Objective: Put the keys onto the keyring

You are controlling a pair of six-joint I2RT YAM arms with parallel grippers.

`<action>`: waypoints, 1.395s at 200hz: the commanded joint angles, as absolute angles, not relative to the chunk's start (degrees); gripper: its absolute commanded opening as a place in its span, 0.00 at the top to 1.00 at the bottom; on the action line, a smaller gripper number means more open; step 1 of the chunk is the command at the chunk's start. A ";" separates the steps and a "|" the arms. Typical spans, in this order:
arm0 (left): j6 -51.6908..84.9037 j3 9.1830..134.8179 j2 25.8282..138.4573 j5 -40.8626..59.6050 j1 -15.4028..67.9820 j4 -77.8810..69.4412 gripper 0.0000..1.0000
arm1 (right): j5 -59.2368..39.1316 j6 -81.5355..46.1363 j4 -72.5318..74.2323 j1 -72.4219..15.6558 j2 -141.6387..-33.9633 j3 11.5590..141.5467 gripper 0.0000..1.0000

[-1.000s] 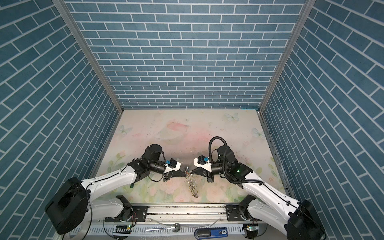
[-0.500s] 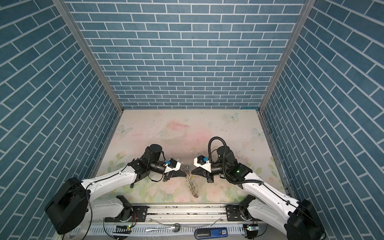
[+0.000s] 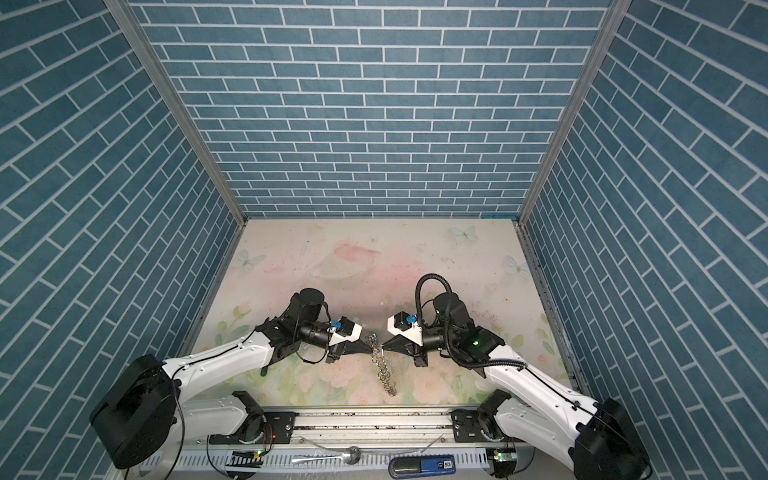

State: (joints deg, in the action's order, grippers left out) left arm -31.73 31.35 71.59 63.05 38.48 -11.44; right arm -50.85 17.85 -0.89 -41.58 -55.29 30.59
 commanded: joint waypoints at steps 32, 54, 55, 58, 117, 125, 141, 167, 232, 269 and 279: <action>-31.47 31.05 71.03 63.22 38.23 -11.77 1.00 | -52.73 18.58 -1.14 -41.92 -55.81 30.06 1.00; -31.47 31.04 71.05 62.93 38.23 -11.86 1.00 | -53.09 18.51 -1.36 -42.01 -56.15 30.27 1.00; -31.47 31.08 71.03 62.93 38.23 -11.82 1.00 | -53.09 18.49 -1.38 -42.05 -56.16 30.30 1.00; -31.48 31.09 71.08 62.85 38.23 -11.86 1.00 | -53.10 18.47 -1.47 -41.98 -56.29 30.38 1.00; -30.50 31.03 71.04 62.03 38.23 -12.65 1.00 | -52.62 18.99 -2.79 -42.65 -57.07 31.38 1.00; -30.50 31.07 71.11 62.09 38.23 -12.61 1.00 | -52.35 18.98 -2.82 -42.76 -57.04 31.46 1.00; -30.16 31.27 71.42 62.10 38.23 -12.53 1.00 | -51.51 18.72 -2.81 -42.91 -57.37 31.79 1.00; -30.20 31.87 71.65 61.97 38.23 -11.51 1.00 | -47.71 17.41 -2.81 -43.58 -57.32 32.59 1.00; -29.88 32.49 71.59 61.70 38.23 -10.36 1.00 | -43.98 16.36 -3.32 -45.73 -57.31 33.89 1.00; -29.68 32.54 71.47 61.52 38.23 -10.15 1.00 | -43.17 18.10 -4.91 -47.09 -57.55 34.41 1.00; -29.69 32.58 71.40 61.39 38.23 -10.06 1.00 | -43.02 18.35 -5.16 -47.21 -57.41 34.38 1.00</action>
